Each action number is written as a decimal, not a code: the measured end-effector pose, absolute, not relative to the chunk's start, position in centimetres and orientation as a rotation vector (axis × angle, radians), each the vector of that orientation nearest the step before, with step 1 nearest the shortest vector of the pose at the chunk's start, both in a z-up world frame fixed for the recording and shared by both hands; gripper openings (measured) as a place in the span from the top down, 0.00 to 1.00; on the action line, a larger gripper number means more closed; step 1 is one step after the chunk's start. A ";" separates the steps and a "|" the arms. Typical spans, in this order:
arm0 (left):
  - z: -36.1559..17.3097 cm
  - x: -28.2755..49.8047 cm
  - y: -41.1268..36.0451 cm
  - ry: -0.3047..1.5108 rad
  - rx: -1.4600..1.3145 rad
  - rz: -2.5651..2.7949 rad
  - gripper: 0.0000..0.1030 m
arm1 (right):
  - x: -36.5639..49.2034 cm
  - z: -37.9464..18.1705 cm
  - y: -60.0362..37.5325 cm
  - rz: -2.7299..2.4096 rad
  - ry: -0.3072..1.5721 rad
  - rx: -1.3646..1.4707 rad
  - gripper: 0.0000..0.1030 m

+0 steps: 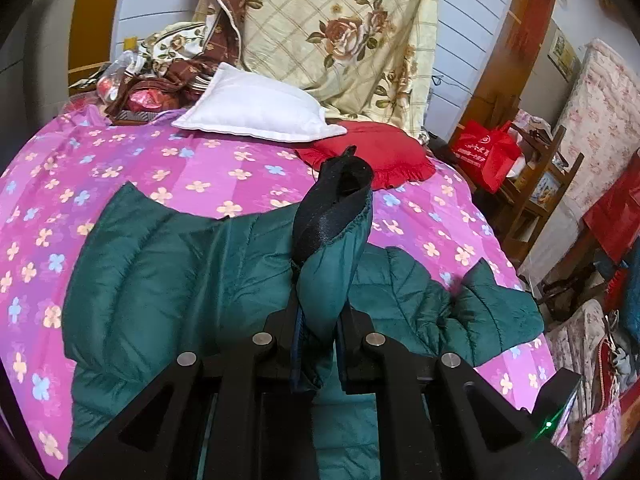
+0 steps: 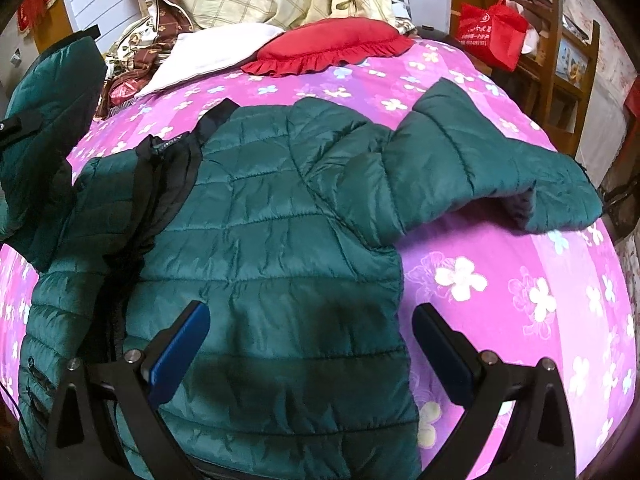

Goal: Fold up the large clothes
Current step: 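Carry the held sleeve across the jacket body toward the other sleeve, then lay the sleeve on the jacket and open the left gripper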

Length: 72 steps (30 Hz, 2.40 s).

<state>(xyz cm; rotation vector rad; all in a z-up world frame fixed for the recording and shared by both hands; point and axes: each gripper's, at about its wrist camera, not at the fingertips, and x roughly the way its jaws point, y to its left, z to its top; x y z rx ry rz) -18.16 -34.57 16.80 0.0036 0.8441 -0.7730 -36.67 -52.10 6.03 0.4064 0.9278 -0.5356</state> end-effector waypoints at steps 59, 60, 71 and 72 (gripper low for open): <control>6.7 -19.5 -44.4 1.088 0.029 -0.913 0.72 | -39.3 2.1 -53.6 -0.547 1.008 0.471 0.00; 7.1 -19.7 -44.2 1.081 0.024 -0.920 0.69 | -39.1 2.0 -53.7 -0.549 1.008 0.472 0.00; 11.2 -18.5 -35.7 1.024 0.032 -0.824 0.67 | -39.2 3.8 -52.4 -0.532 0.986 0.468 0.00; 11.3 -18.1 -34.8 1.017 0.031 -0.810 0.67 | -39.0 4.1 -52.4 -0.527 0.978 0.470 0.00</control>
